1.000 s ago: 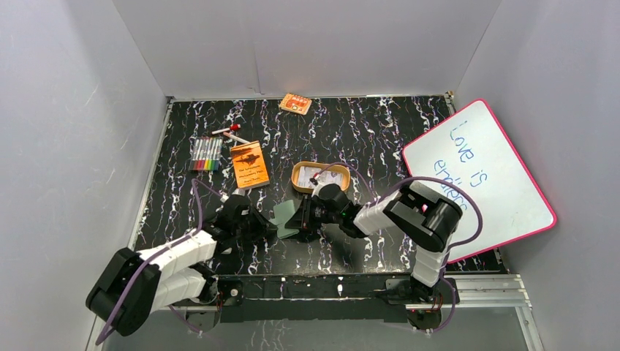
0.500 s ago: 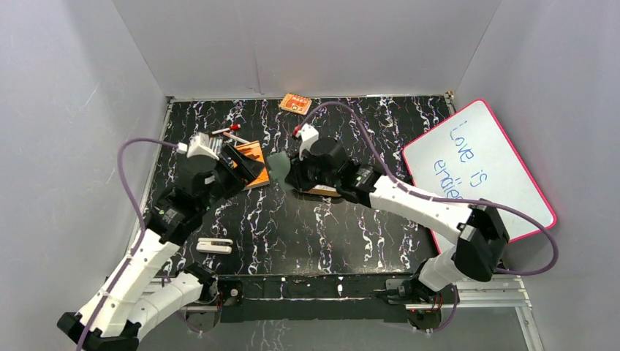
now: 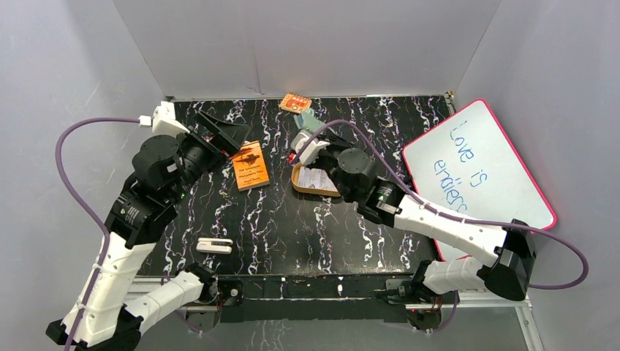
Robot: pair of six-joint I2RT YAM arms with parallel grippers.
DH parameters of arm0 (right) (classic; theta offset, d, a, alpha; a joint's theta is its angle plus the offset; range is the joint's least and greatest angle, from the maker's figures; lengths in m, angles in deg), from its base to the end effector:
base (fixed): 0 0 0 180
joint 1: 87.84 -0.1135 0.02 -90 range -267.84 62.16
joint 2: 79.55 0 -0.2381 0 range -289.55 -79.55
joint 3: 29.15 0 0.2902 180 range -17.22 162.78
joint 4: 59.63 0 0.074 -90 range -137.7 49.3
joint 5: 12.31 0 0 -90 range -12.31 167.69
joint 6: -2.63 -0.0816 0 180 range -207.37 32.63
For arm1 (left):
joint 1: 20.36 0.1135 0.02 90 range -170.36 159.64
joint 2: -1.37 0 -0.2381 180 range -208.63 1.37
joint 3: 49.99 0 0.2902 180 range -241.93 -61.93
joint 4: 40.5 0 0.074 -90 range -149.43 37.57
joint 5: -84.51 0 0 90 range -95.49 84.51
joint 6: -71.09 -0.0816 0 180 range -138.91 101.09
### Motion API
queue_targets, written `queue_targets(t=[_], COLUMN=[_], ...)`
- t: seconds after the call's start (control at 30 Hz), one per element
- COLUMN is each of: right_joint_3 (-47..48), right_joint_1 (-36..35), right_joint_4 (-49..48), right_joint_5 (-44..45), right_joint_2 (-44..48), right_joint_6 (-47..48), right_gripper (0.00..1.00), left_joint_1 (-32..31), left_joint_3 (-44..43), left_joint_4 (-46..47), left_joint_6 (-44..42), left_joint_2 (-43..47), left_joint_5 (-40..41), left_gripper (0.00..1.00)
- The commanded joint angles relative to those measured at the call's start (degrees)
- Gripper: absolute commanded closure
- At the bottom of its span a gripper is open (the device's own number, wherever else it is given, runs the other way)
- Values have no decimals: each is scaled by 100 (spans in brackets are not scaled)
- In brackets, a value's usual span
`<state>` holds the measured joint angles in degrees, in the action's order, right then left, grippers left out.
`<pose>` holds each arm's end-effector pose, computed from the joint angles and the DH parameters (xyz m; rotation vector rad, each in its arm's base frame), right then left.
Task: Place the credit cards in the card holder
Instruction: Pick up the card holder from the center of the board, then close the card holder.
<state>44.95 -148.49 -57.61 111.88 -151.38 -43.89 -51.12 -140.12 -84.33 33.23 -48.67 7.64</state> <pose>0.2249 0.3063 0.3518 -0.8993 1.2892 -0.2315 0.2176 -0.1080 0.4729 -0.4971 1.6421 -0.9107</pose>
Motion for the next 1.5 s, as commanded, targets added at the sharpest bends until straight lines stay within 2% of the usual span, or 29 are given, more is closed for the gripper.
queue_targets(t=[0.0, 0.13, 0.33, 0.53, 0.77, 0.9, 1.03, 1.13, 1.3, 1.47], right_joint_3=[-448, -954, -1149, -1199, -1105, -1063, -1032, -1052, -1076, -1071], right_joint_1=[-223, -467, -716, -906, -1062, -1154, -1186, -1217, -1276, -1333], right_joint_4=[-2525, -3839, -4598, -4962, -5223, -5337, -5370, -5392, -5424, -5425], right_joint_5=[610, 343, 126, 102, 171, 159, 157, 179, 226, 249], right_joint_2=[105, 36, -138, -349, -579, -670, -702, -701, -644, -621], right_joint_6=[2576, 3956, 5152, 5473, 5531, 5646, 5704, 5743, 5767, 5772], right_gripper=[100, 100, 100, 100, 100, 100, 100, 100, 100, 100], left_joint_1=[35, 35, 35, 10, -58, -124, -182, -217, -253, -281], left_joint_3=[105, 339, 387, 668, 996, 1157, 1242, 1301, 1400, 1436], left_joint_4=[422, 1070, 1554, 1639, 2295, 2425, 2500, 2596, 2763, 2821], left_joint_6=[102, 368, 536, 605, 632, 718, 779, 841, 886, 824], left_joint_2=[-249, -281, -455, -498, -490, -531, -610, -662, -706, -751], left_joint_5=[-914, -1493, -1918, -2085, -2516, -2628, -2661, -2666, -2681, -2696], left_gripper=[9, 9, 9, 8, 9, 12, 22, 33, 55, 85])
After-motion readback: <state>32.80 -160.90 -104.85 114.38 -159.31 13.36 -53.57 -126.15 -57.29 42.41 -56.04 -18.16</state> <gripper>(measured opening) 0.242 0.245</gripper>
